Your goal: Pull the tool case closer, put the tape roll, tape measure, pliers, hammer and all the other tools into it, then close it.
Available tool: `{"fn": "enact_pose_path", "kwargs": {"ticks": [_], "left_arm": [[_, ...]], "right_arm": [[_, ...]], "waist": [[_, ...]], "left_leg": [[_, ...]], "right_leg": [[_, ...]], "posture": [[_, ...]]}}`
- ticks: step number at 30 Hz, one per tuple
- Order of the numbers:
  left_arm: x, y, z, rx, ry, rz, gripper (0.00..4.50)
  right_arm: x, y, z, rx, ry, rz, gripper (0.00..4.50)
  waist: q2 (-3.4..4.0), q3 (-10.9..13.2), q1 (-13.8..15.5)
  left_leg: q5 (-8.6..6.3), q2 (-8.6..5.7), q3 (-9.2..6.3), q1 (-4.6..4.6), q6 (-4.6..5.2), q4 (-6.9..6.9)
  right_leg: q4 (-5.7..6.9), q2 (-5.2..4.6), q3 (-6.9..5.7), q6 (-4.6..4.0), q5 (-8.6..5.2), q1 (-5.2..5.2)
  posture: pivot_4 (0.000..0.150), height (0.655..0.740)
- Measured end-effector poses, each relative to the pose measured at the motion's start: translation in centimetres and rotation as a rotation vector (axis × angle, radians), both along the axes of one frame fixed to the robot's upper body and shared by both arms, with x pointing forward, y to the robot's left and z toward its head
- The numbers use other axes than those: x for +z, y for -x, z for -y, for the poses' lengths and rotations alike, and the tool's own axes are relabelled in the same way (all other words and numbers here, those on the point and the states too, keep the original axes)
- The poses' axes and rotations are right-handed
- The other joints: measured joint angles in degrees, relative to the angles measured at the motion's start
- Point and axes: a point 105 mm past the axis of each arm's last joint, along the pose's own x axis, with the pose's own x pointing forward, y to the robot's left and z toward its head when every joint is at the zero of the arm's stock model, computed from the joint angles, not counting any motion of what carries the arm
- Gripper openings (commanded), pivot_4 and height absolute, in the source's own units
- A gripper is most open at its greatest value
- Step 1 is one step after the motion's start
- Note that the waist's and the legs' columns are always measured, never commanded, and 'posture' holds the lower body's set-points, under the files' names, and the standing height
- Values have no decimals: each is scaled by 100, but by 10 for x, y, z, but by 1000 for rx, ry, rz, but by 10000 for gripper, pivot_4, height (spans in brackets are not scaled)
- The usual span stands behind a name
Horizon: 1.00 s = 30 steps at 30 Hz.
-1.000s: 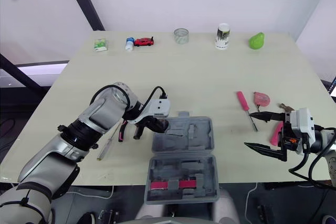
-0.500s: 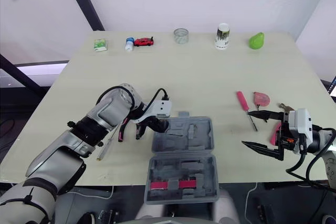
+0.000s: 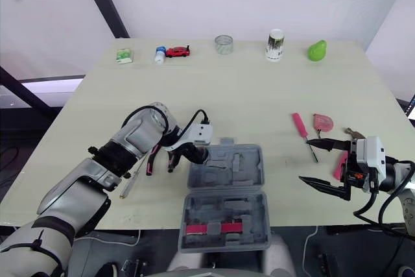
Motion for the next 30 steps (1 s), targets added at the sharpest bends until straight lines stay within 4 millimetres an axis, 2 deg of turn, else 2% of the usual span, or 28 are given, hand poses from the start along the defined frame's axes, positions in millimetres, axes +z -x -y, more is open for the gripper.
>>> {"fn": "enact_pose_path", "kwargs": {"ticks": [20,21,22,24,30], "left_arm": [[0,-5,3,-23,-6,6,142],[0,-5,3,-24,-6,6,3372],[-1,-5,2,-21,-10,5,9235],[-1,-6,3,-19,-9,7,14484],[1,-10,3,-10,-16,14,14484]], "right_arm": [[-7,-2,8,-18,7,3,45000],[-7,-2,8,-19,7,4,45000],[-7,-2,8,-19,8,6,45000],[-7,-1,8,-19,8,9,45000],[-8,-1,8,-21,9,14,45000]], "waist": [[0,0,7],[0,0,5],[0,0,4],[0,0,7],[0,0,0]], "left_leg": [[0,-1,0,0,0,0],[0,-1,-1,1,0,0],[0,-1,-1,1,0,0],[0,-1,-1,1,0,0],[0,-1,-1,1,0,0]], "right_leg": [[1,-1,0,0,0,0],[1,0,0,0,0,0],[1,0,0,0,0,0],[1,0,0,0,0,0],[1,0,0,0,0,1]], "posture": [[1500,7400],[1500,7400],[1500,7400],[1500,7400],[1500,7400]]}}
